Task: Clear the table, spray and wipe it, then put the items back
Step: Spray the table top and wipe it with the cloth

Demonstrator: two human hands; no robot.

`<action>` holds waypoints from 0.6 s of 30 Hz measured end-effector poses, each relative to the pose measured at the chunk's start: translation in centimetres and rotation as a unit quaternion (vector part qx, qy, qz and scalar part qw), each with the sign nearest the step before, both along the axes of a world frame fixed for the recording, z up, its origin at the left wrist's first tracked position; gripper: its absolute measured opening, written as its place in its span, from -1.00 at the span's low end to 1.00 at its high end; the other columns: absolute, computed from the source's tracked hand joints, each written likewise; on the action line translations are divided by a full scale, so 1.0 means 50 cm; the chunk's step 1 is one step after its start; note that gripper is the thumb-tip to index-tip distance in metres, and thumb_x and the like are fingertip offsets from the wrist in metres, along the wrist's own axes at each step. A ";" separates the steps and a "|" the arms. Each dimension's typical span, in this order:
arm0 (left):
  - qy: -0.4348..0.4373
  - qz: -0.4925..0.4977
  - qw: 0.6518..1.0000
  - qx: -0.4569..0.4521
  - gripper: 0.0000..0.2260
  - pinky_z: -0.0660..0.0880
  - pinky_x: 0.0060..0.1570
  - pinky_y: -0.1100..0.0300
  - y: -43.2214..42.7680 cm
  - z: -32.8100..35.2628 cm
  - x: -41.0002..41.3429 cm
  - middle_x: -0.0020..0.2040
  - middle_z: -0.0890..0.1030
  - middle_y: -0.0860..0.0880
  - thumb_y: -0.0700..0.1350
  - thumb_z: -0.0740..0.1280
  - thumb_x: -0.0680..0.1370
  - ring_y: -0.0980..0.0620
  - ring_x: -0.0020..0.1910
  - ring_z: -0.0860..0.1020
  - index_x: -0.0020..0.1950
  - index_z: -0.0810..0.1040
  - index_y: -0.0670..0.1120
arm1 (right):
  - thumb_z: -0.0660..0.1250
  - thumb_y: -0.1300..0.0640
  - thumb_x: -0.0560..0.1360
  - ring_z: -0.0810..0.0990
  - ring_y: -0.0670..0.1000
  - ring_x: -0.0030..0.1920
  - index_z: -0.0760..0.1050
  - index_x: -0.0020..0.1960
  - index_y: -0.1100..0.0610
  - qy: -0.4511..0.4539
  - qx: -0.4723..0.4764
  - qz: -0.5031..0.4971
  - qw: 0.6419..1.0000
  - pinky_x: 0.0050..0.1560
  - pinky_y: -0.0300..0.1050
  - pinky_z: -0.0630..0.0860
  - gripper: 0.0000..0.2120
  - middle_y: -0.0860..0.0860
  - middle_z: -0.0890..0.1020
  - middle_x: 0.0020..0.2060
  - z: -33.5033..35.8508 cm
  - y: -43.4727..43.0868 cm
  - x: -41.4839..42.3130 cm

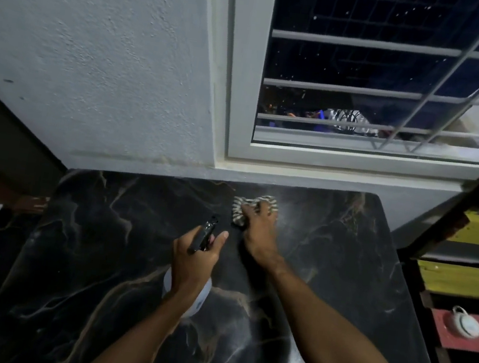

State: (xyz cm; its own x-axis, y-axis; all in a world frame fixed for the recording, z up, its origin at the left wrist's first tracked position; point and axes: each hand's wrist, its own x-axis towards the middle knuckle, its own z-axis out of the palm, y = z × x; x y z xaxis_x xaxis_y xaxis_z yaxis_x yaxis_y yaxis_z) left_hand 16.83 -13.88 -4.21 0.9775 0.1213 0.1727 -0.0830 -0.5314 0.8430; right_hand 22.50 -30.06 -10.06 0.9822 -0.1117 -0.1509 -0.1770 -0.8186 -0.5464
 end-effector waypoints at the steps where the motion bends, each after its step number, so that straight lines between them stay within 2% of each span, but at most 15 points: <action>1: 0.003 0.002 1.000 -0.005 -0.66 0.46 -0.37 0.15 -0.010 -0.001 0.008 -0.47 0.49 0.05 -0.12 0.56 0.46 0.10 -0.46 0.49 -0.39 0.46 -0.12 | 0.25 0.24 0.53 0.18 0.29 0.48 0.37 0.50 -0.05 -0.005 -0.004 0.076 0.997 0.53 0.16 0.26 -0.44 0.15 0.20 0.53 -0.001 0.013 0.016; 3: 0.017 0.013 0.999 -0.027 -0.68 0.49 -0.34 0.13 -0.024 -0.001 0.022 -0.45 0.52 0.04 -0.12 0.54 0.47 0.10 -0.43 0.51 -0.38 0.47 -0.07 | 0.25 0.10 0.59 0.21 0.26 0.46 0.37 0.50 -0.09 -0.019 -0.014 0.176 0.984 0.52 0.16 0.26 -0.52 0.12 0.22 0.53 0.003 0.021 0.045; 5: 0.019 0.026 0.999 -0.031 -0.69 0.50 -0.32 0.11 -0.048 -0.003 0.033 -0.44 0.53 0.02 -0.11 0.54 0.47 0.08 -0.41 0.53 -0.38 0.48 -0.08 | 0.26 0.16 0.57 0.25 0.27 0.42 0.37 0.51 -0.09 -0.021 -0.034 0.192 0.981 0.51 0.13 0.26 -0.48 0.13 0.21 0.55 0.004 -0.018 0.078; 8: 0.013 0.019 0.999 -0.031 -0.68 0.50 -0.33 0.12 -0.081 -0.014 0.043 -0.46 0.52 0.01 -0.12 0.54 0.47 0.05 -0.43 0.53 -0.38 0.48 -0.12 | 0.24 0.24 0.51 0.23 0.29 0.47 0.30 0.56 -0.07 -0.020 -0.087 0.110 0.990 0.55 0.04 0.19 -0.36 0.14 0.17 0.58 0.009 -0.142 0.102; 12: 0.011 0.016 0.998 -0.061 -0.70 0.44 -0.38 0.29 -0.163 -0.034 0.038 -0.39 0.57 0.02 -0.10 0.56 0.45 0.12 -0.43 0.52 -0.37 0.50 -0.05 | 0.22 0.22 0.55 0.19 0.28 0.51 0.26 0.57 -0.07 0.000 -0.134 -0.040 0.990 0.58 0.02 0.11 -0.39 0.17 0.14 0.59 0.005 -0.411 0.068; 15: 0.004 0.007 0.998 -0.063 -0.69 0.42 -0.39 0.31 -0.221 -0.044 0.027 -0.40 0.55 0.03 -0.09 0.56 0.45 0.13 -0.45 0.49 -0.37 0.49 -0.02 | 0.24 0.23 0.54 0.27 0.33 0.43 0.26 0.57 -0.05 0.017 -0.154 -0.084 0.984 0.54 0.02 0.15 -0.38 0.22 0.15 0.57 0.004 -0.553 0.032; 18: -0.013 -0.006 0.999 -0.039 -0.68 0.39 -0.41 0.30 -0.285 -0.049 0.009 -0.39 0.54 0.00 -0.10 0.56 0.45 0.04 -0.44 0.50 -0.37 0.48 -0.07 | 0.22 0.28 0.52 0.31 0.35 0.37 0.26 0.57 -0.03 0.023 -0.147 -0.100 0.984 0.49 0.03 0.18 -0.36 0.25 0.16 0.56 -0.001 -0.630 0.008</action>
